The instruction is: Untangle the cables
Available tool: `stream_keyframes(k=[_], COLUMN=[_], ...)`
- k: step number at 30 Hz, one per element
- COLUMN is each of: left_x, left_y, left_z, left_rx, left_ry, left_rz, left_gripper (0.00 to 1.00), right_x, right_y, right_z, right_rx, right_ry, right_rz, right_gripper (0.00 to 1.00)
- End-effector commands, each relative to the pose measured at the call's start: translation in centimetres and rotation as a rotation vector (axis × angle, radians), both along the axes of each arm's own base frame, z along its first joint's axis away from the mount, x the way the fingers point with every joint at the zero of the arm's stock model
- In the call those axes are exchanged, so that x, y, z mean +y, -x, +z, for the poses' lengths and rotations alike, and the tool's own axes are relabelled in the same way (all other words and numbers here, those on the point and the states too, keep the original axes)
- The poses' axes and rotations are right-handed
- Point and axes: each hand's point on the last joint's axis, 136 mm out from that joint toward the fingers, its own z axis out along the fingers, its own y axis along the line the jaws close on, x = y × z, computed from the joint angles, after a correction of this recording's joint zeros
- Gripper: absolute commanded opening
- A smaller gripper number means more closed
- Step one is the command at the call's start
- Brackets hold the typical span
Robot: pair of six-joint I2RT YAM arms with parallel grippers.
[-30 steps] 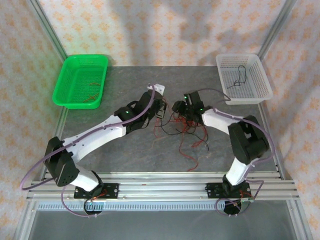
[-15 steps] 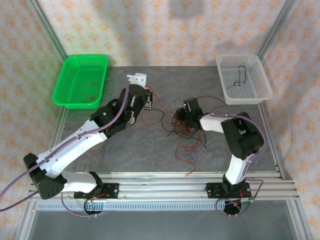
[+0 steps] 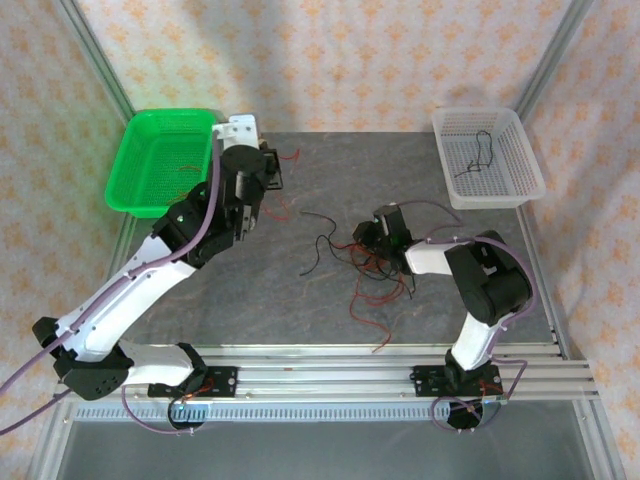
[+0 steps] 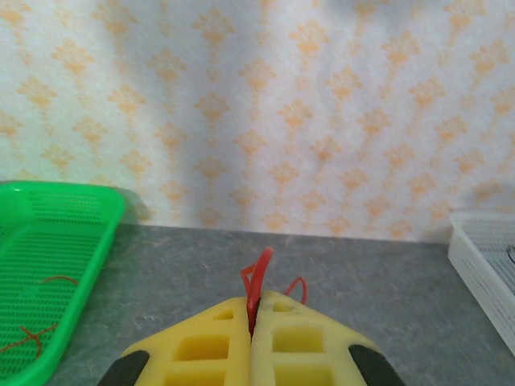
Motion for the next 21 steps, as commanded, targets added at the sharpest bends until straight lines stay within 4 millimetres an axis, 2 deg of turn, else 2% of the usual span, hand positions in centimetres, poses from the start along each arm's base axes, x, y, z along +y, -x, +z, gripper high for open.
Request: stream_keyframes(k=[1, 5, 11, 15, 21], left_x=[2.8, 5.7, 10.7, 14.3, 18.8], left_y=[-0.6, -2.8, -6.4, -8.4, -11.0], left_z=[1.1, 0.1, -1.6, -2.4, -2.9], left_rx=[-0.011, 0.033, 0.094, 0.102, 0.089], left_ry=[-0.029, -0.016, -0.025, -0.023, -0.016], left_rz=[0.091, 0.17, 0.307, 0.405, 0.511], left_gripper=[0.0, 0.0, 0.0, 0.0, 0.0], right_x=[-3.3, -2.7, -2.1, -2.4, -3.3], right_y=[2.8, 1.6, 0.5, 1.2, 3.3], right_z=[-4.8, -2.5, 3.3, 7.1, 11.8], right_rx=[0.154, 0.11, 0.009, -0.057, -0.143], right_ry=[0.136, 0.125, 0.113, 0.103, 0.079], right_rz=[-0.036, -0.015, 0.016, 0.029, 0.039], right_gripper=[0.33, 0.34, 0.4, 0.48, 0.58])
